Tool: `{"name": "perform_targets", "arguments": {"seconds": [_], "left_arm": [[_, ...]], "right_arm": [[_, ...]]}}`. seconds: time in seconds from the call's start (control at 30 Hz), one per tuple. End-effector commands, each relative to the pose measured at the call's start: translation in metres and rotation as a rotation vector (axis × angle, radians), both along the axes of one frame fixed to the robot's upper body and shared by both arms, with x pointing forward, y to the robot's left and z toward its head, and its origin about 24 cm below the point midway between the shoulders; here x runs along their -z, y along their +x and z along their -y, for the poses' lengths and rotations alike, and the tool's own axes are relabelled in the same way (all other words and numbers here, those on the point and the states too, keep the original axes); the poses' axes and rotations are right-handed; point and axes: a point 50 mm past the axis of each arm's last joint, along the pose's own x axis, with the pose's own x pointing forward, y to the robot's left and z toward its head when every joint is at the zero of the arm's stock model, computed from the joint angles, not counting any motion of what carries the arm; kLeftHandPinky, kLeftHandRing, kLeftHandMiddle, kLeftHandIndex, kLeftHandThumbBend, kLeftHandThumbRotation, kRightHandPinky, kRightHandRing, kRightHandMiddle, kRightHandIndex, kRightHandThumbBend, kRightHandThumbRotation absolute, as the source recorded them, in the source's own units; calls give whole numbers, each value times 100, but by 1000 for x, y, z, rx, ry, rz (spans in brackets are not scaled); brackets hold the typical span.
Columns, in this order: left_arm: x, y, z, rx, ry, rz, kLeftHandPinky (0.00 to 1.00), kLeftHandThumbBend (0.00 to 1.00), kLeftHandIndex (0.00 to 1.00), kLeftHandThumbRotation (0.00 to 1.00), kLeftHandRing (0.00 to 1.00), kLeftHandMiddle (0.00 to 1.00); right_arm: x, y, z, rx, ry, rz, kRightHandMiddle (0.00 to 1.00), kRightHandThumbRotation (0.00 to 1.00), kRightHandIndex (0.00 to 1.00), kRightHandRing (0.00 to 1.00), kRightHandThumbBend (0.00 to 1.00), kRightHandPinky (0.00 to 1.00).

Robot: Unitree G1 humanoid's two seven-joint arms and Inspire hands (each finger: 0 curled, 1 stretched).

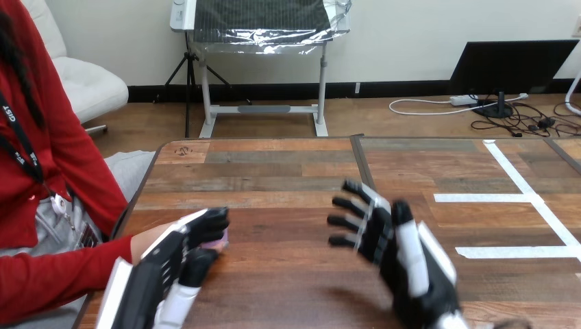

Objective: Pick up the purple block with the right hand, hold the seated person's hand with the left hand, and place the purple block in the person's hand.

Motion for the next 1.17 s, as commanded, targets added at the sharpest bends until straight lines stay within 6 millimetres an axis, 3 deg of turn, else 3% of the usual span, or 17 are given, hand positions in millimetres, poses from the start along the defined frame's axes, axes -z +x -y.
{"name": "perform_targets", "arguments": {"seconds": [0.0, 0.53, 1.13], "left_arm": [[-35, 5, -1, 8, -33, 167, 72, 62, 76, 100, 78, 78], [-40, 2, 0, 27, -117, 163, 71, 58, 77, 99, 79, 79], [-35, 7, 10, 59, -150, 157, 71, 59, 76, 95, 78, 78]], "right_arm": [[-29, 1, -14, 10, 111, 122, 95, 100, 99, 91, 77, 89], [-30, -16, -22, 52, 180, 113, 93, 100, 96, 91, 74, 91], [-31, -18, -18, 52, 166, 110, 92, 100, 94, 89, 74, 88]]}}
